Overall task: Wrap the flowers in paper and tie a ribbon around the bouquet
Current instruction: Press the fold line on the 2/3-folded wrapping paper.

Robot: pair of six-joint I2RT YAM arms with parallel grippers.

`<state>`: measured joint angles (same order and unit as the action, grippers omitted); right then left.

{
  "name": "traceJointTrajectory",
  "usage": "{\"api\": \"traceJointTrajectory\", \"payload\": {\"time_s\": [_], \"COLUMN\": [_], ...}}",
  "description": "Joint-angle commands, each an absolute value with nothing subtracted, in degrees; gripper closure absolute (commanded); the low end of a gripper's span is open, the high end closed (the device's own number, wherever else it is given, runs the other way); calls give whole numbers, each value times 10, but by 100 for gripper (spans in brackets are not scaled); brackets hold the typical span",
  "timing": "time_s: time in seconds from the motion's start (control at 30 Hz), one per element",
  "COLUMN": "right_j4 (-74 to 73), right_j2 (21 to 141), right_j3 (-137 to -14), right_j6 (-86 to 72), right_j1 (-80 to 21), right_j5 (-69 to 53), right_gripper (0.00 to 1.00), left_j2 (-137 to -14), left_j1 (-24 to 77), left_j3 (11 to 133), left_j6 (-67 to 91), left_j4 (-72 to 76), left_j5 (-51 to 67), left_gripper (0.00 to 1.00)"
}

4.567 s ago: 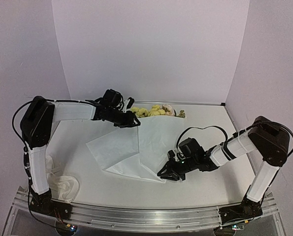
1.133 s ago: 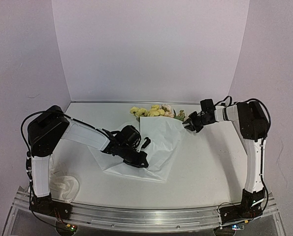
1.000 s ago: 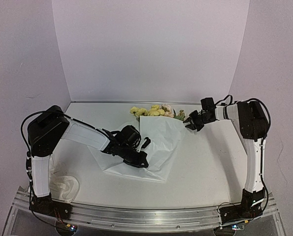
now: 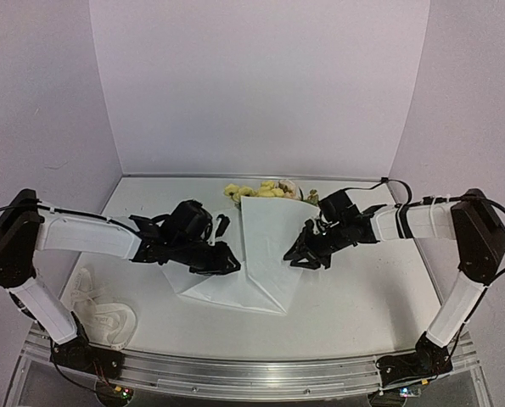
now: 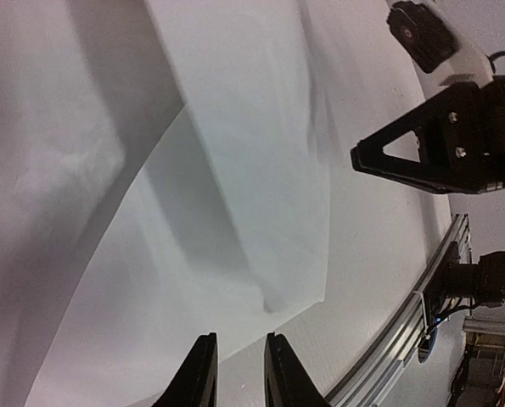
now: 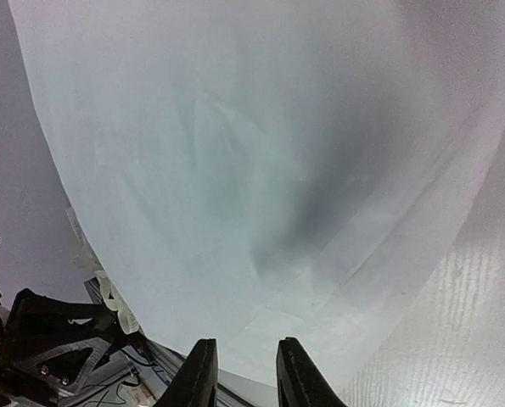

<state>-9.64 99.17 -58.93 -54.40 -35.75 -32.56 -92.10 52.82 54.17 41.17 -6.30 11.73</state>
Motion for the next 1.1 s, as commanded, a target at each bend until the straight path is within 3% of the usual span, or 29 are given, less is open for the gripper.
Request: {"api": "traceJointTrajectory", "payload": {"time_s": [0.0, 0.17, 0.37, 0.5, 1.07], "right_j4": [19, 48, 67, 80, 133], "right_j2": [1012, 1031, 1081, 1119, 1143], "right_j3": [-578, -573, -611, -639, -617], "right_j6": [-577, -585, -599, -621, -669], "right_j1": [-403, -442, -461, -470, -487], "right_j5": [-309, -292, -290, -293, -281], "right_gripper": [77, 77, 77, 78, 79], "left_j2": [-840, -739, -688, -707, -889], "left_j1": [527, 524, 515, 514, 532], "left_j3": [466, 369, 297, 281, 392], "left_j6": [528, 641, 698, 700, 572], "left_j4": [-105, -148, -85, -11, 103], "left_j5": [64, 16, -10, -2, 144], "left_gripper": [79, 74, 68, 65, 77]}}
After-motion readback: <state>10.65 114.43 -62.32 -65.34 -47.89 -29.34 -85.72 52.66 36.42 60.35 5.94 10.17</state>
